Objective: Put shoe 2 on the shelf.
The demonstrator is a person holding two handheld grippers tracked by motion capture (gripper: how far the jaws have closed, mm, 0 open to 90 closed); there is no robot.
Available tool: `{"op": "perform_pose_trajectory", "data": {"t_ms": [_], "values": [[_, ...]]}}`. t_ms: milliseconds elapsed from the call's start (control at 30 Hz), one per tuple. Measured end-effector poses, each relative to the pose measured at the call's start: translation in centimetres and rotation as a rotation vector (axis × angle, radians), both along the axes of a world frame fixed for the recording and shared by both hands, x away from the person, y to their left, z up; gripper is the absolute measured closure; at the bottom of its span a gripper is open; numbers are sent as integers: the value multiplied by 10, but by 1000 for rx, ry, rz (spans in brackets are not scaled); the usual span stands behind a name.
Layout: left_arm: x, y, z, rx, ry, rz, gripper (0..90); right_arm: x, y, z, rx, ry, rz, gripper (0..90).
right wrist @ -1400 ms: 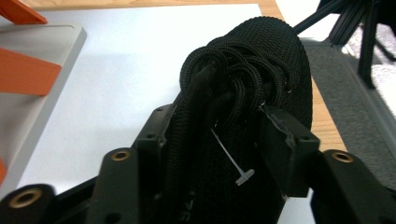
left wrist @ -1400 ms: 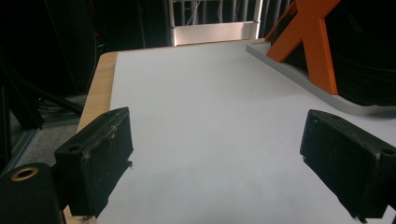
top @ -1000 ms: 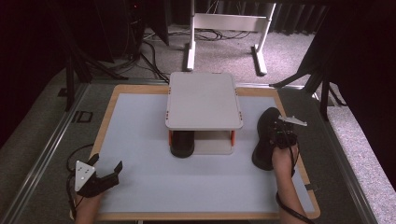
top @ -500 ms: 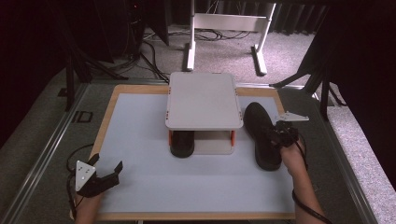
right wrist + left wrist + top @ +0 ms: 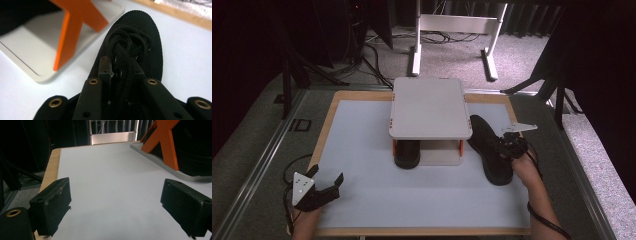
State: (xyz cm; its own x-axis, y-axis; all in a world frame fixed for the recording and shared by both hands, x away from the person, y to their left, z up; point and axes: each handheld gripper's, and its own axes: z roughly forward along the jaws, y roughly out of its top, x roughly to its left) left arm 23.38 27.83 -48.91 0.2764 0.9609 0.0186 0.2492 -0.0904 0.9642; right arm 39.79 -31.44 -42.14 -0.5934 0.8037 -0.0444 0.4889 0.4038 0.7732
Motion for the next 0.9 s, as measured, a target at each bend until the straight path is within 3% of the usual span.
{"op": "perform_pose_trajectory", "data": {"t_ms": [67,200,333,500,633,900], "values": [[0,0,0,-2,-1,0,98,0,-5,-3,32,-7,-1,779],[0,0,0,2,-1,-1,98,0,-5,-4,41,-5,2,768],[0,0,0,-6,-4,0,98,1,-7,-1,52,4,4,686],[0,0,0,-4,-2,-3,98,-1,-4,8,30,11,-4,578],[0,0,0,-2,-1,-3,98,-7,-8,20,49,16,-26,511],[0,-1,0,4,-2,-3,99,-31,-9,39,40,-21,-45,477]]}}
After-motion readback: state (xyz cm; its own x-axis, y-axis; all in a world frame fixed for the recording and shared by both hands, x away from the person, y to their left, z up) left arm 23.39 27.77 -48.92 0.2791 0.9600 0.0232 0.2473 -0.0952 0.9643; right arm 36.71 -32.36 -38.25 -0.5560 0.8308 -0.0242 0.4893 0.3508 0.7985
